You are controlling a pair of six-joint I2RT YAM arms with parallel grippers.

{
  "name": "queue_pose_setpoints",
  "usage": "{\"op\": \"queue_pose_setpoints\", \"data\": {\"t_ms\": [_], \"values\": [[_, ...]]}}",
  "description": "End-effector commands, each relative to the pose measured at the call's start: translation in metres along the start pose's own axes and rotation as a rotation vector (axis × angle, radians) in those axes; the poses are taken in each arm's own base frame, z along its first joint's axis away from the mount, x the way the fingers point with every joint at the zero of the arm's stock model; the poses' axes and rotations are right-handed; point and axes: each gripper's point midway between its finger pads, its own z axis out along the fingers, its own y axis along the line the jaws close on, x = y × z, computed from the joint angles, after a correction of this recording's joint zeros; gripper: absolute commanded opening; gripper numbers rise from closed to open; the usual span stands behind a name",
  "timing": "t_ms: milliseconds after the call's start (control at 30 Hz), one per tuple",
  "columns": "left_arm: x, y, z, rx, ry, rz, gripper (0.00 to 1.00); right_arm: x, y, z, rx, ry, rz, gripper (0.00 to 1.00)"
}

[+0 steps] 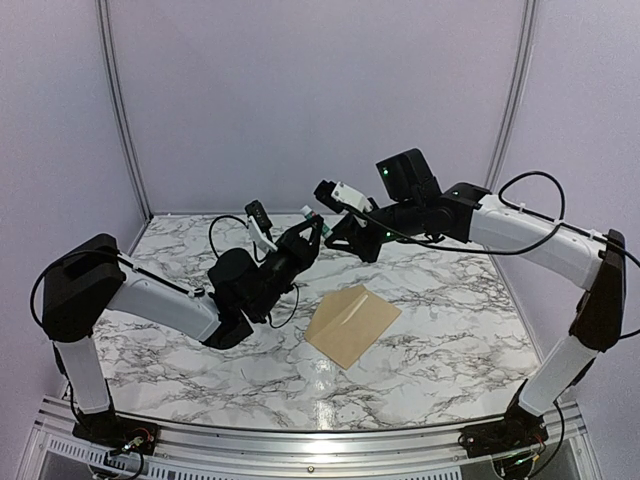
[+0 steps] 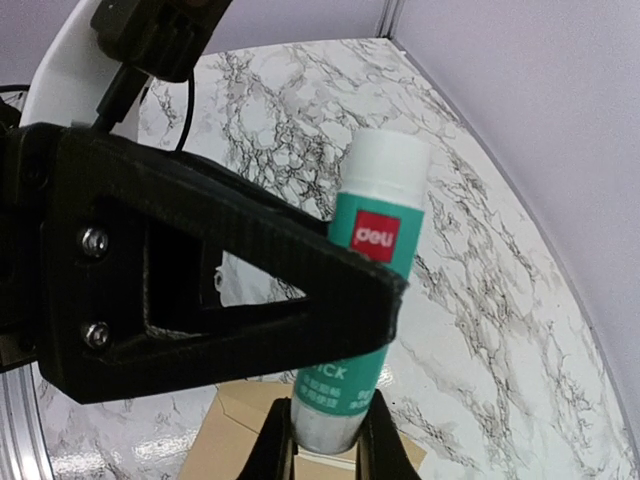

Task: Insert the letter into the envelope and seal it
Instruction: Unscrew the solid glue.

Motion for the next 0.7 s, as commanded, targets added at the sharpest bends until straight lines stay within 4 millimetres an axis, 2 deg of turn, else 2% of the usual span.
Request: {"op": "queue_pose_setpoints", "data": {"t_ms": [0, 100, 200, 300, 367, 433, 467, 567, 667], "values": [[0.005, -0.005, 0.000, 0.040, 0.014, -0.004, 0.00, -0.024, 0.009, -0.009, -0.054, -0.066, 0.004, 0.08], [0.009, -0.007, 0.000, 0.059, 0.034, 0.003, 0.00, -0.036, 0.021, -0.020, -0.169, -0.123, 0.023, 0.06], [0.016, -0.012, 0.002, 0.095, 0.075, 0.001, 0.00, -0.049, 0.044, -0.045, -0.476, -0.243, 0.101, 0.06], [0.025, -0.017, 0.003, 0.140, 0.123, -0.011, 0.00, -0.051, 0.049, -0.069, -0.788, -0.329, 0.269, 0.06], [0.027, -0.020, 0.005, 0.158, 0.137, -0.011, 0.00, -0.049, 0.045, -0.075, -0.876, -0.331, 0.367, 0.07], [0.027, -0.023, 0.005, 0.171, 0.140, -0.006, 0.00, -0.047, 0.036, -0.075, -0.830, -0.352, 0.365, 0.12], [0.026, -0.025, 0.005, 0.176, 0.138, 0.000, 0.00, -0.042, 0.031, -0.072, -0.789, -0.335, 0.373, 0.18], [0.015, -0.025, 0.006, 0.157, 0.102, 0.022, 0.00, -0.027, 0.009, -0.055, -0.518, -0.252, 0.288, 0.35], [0.004, -0.019, 0.004, 0.110, 0.059, 0.038, 0.00, 0.002, -0.015, -0.037, -0.200, -0.114, 0.182, 0.42]]}}
